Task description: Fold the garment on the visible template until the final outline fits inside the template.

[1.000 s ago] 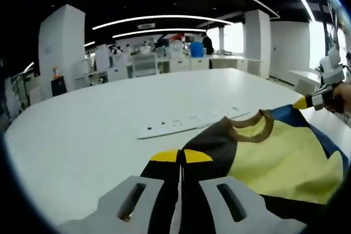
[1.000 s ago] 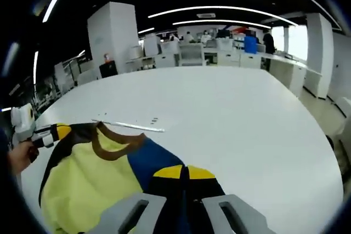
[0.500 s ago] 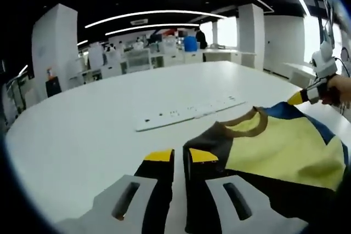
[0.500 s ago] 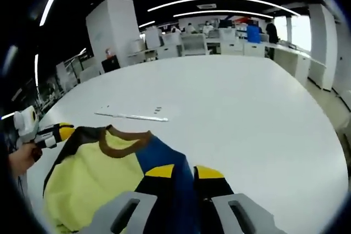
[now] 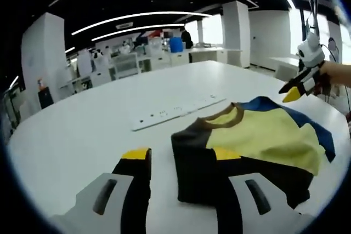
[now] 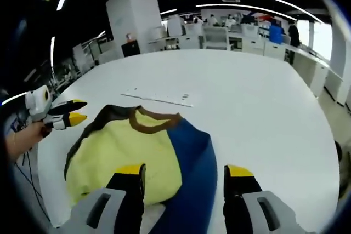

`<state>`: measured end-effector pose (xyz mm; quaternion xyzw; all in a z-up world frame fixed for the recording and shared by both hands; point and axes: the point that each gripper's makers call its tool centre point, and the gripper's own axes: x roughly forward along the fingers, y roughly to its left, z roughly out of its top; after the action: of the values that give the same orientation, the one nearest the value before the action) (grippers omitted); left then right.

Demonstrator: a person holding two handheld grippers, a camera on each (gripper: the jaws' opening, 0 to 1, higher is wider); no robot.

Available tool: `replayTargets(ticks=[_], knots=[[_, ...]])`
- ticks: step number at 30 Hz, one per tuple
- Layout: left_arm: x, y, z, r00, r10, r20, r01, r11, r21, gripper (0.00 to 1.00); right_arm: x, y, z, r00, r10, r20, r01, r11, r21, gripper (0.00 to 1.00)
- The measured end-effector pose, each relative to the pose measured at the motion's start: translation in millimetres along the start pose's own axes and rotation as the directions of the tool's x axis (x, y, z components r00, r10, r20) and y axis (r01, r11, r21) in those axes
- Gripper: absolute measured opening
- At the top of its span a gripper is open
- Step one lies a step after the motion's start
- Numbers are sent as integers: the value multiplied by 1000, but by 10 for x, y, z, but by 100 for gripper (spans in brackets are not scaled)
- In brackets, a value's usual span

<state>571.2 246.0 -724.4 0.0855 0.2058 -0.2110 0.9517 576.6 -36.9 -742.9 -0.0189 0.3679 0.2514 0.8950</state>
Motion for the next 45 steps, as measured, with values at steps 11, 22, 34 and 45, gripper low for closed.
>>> replayTargets(ticks=[11, 22, 34, 45], knots=[[-373, -302, -31, 997, -81, 7, 81, 997, -18, 55, -422, 249, -331, 999, 23, -24, -23, 1000, 5, 70], [-714, -776, -138, 987, -163, 1, 163, 986, -13, 54, -829, 472, -703, 999, 20, -37, -21, 1000, -14, 65], [-942, -1278, -338, 973, -231, -27, 231, 973, -4, 44, -1038, 748, -1061, 998, 40, -38, -42, 998, -57, 57], [-869, -1685, -617, 955, -278, -99, 281, 960, 18, 32, -1050, 948, -1416, 998, 49, -48, -52, 997, -64, 46]])
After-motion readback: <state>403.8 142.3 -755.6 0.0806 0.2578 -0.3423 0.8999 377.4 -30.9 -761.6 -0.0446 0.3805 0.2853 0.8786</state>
